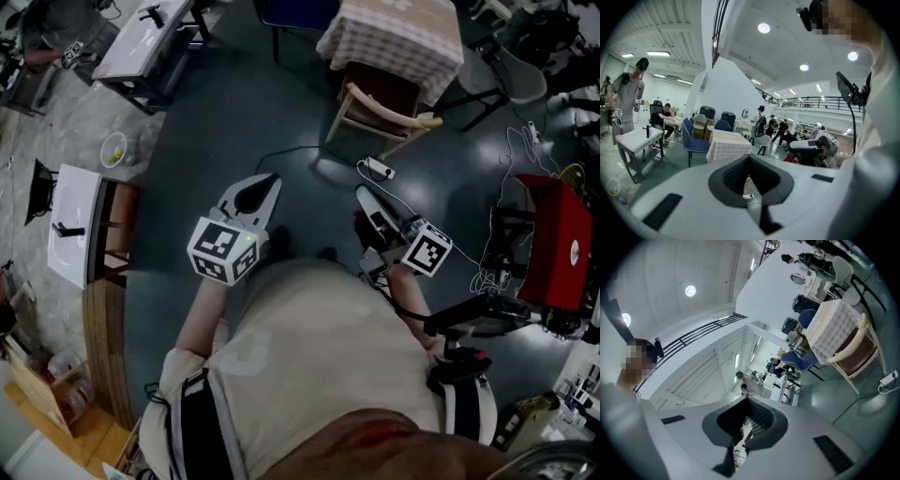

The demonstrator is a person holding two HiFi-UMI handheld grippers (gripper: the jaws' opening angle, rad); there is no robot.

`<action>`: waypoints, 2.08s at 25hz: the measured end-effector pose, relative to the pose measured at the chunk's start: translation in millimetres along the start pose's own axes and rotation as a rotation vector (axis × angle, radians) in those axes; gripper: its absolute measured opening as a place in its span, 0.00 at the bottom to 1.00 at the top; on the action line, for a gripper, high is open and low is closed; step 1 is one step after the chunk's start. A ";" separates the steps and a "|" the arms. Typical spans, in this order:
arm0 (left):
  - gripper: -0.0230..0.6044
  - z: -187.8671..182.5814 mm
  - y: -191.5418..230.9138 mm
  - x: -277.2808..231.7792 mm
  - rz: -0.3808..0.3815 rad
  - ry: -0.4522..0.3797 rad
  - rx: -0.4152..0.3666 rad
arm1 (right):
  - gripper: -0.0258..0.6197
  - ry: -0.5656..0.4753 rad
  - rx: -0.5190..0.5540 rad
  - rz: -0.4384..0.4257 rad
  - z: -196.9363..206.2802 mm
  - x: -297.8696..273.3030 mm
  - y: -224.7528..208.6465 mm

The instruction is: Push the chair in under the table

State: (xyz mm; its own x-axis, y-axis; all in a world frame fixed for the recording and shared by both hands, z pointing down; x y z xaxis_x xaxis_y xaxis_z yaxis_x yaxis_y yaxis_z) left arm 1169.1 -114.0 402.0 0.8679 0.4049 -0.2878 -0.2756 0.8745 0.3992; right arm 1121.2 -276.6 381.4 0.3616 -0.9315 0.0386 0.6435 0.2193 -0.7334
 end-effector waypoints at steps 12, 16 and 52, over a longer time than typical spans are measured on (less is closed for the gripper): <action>0.05 -8.9 -1.6 -33.9 0.073 0.022 -0.052 | 0.06 -0.083 -0.029 0.099 -3.2 10.3 -11.7; 0.05 -13.7 2.2 -36.7 0.084 0.027 -0.061 | 0.06 -0.126 -0.037 0.105 -8.9 5.1 -7.5; 0.05 -28.6 -129.7 -67.0 0.599 0.148 0.002 | 0.06 0.734 0.218 -0.595 60.6 -33.3 70.8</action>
State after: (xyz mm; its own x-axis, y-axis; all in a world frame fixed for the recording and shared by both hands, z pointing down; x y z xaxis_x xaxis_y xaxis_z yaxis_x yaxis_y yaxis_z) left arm 1134.9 -246.8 344.6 0.4958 0.8586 -0.1302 -0.6966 0.4827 0.5308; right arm 1195.6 -212.5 369.3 -0.5272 -0.8406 -0.1244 0.7228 -0.3666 -0.5858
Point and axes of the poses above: the fingertips, and each gripper's own axes: x backward along the fingers, y to its left, z out of its underside, the point moved 2 cm from there along x, backward along the fingers, and after that the axes turned 9 degrees about x, right-handed, at the moved point
